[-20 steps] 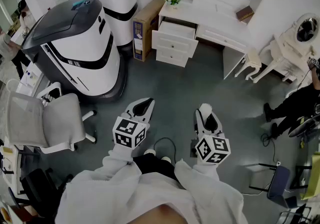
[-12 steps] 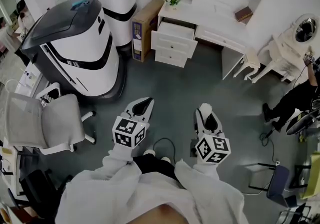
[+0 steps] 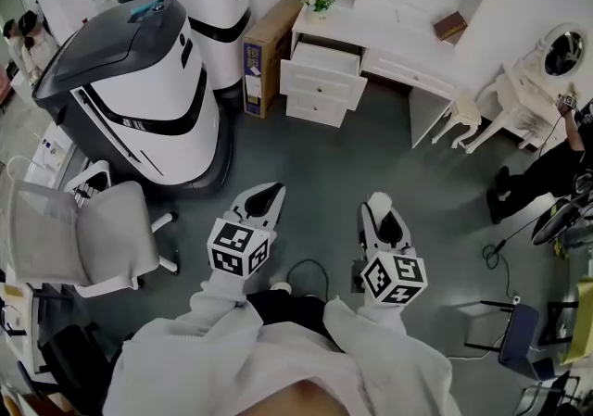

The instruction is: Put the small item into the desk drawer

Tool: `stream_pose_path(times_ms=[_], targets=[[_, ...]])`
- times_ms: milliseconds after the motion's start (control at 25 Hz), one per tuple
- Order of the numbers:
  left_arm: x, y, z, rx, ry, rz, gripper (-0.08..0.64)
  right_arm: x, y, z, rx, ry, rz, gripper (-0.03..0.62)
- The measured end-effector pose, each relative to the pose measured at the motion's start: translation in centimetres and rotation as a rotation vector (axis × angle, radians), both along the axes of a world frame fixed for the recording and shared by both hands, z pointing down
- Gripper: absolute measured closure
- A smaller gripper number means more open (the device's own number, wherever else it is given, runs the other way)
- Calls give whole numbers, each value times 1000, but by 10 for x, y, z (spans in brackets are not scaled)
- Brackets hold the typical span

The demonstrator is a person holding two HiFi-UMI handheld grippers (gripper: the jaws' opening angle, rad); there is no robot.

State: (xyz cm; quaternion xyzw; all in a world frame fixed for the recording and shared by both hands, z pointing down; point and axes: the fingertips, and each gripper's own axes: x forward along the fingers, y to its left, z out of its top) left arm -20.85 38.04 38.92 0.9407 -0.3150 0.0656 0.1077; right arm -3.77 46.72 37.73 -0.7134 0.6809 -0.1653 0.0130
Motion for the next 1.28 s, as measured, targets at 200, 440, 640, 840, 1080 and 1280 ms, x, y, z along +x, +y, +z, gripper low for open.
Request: stream_pose_path(times_ms=[200,440,640,840,1080,1280], targets=[[-8,-1,12,-19,-15,26,537,-13,0,15,-20,-27,16,397],[-7,-4,18,-37,-16,42,537,-15,-2,18,-44,-16,20,397],[-1,-13,20,-34,-19,46,537,-11,-12,21,-47,-21,21,397],[10,-31,20,-31,-23,34,537,2,-32,24,-47,-28,9,397],[31,-71,18,-21,-23,26,537,23,-74,27,-46,-35,-7,397],[54,-111,17,-25,-30,16,537,48,-114,25,-53,-39,-18,397]])
